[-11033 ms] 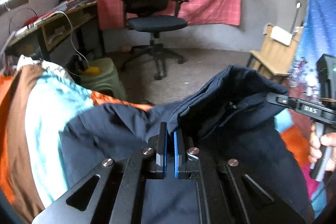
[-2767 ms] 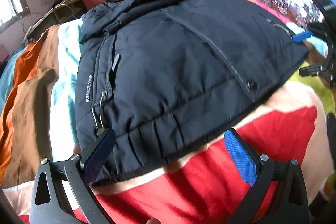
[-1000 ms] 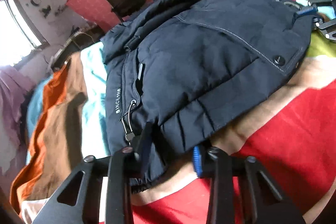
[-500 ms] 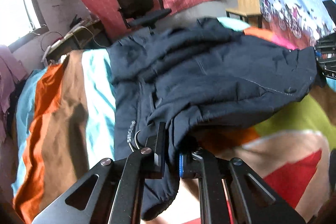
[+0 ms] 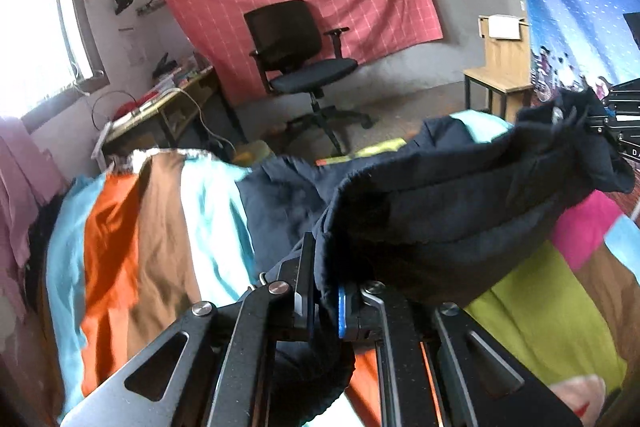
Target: Fold large clothes
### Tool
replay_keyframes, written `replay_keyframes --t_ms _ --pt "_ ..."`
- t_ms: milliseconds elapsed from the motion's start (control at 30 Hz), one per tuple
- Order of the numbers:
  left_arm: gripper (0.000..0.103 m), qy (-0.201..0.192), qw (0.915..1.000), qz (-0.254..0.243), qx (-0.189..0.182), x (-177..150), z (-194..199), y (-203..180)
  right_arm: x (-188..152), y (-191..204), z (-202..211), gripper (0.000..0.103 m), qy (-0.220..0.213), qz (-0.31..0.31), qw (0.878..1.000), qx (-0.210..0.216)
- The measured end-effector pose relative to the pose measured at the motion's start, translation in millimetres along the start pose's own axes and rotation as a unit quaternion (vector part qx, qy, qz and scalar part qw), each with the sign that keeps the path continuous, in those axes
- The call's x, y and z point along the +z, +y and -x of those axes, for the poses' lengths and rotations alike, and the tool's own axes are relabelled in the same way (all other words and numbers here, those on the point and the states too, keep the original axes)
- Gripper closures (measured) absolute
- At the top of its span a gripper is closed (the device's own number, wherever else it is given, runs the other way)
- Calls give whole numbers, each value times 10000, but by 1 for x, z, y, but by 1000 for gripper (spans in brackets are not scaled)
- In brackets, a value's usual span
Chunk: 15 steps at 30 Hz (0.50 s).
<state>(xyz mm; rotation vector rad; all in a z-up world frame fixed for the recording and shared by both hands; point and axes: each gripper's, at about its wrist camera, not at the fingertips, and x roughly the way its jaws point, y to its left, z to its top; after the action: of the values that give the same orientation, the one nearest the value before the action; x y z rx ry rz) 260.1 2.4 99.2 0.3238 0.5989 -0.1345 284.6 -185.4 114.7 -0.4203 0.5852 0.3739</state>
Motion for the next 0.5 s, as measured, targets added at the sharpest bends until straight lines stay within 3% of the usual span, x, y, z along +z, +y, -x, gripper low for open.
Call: replay_keyframes --t_ms 267,500 --pt "97 -340 9982 178 463 48 -57 21 39 -41 -53 96 -560 -848 9940 -406" --pt "97 -328 9954 414 795 68 -122 39 70 -54 -107 96 -533 -929 9920 -668"
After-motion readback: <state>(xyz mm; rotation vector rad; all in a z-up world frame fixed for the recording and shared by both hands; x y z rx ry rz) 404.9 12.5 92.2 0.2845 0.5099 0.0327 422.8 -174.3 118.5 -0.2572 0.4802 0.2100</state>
